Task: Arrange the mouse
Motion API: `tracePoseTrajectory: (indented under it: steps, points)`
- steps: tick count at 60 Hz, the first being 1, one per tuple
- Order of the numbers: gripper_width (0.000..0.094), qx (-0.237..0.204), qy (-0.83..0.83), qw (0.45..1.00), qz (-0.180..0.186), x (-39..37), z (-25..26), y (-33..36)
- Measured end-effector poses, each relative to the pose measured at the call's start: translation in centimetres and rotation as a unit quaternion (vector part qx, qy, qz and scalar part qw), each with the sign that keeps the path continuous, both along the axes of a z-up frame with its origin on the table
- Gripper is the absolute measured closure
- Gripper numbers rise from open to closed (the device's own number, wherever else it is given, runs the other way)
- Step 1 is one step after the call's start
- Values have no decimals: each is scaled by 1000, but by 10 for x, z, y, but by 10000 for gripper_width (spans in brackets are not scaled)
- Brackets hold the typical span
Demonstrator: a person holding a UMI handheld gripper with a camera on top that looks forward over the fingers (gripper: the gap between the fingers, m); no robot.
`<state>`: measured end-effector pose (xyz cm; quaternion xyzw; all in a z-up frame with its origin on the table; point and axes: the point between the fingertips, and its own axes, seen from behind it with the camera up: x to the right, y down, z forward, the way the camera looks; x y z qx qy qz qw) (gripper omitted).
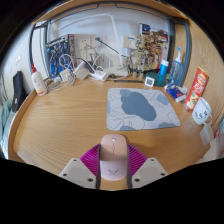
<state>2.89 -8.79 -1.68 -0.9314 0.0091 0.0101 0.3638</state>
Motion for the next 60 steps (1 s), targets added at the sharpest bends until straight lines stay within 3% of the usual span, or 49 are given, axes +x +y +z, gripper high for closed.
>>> tracePoseTrajectory:
  steps: [5, 13, 18, 30, 36, 42, 51, 60]
  points:
    - [641, -4, -5, 1000, 4, -2, -1, -1]
    - [644, -28, -44, 999, 15, -2, 2, -4]
    - [644, -13, -23, 999, 22, -25, 25, 4]
    - [643, 84, -23, 995, 38, -56, 156, 62]
    - [643, 135, -27, 990, 35, -44, 216, 112]
    - [643, 159, -32, 987, 23, -9, 248, 153]
    - [644, 149, -35, 988, -2, 53, 227, 197]
    - [644, 87, -43, 995, -8, 94, 152, 205]
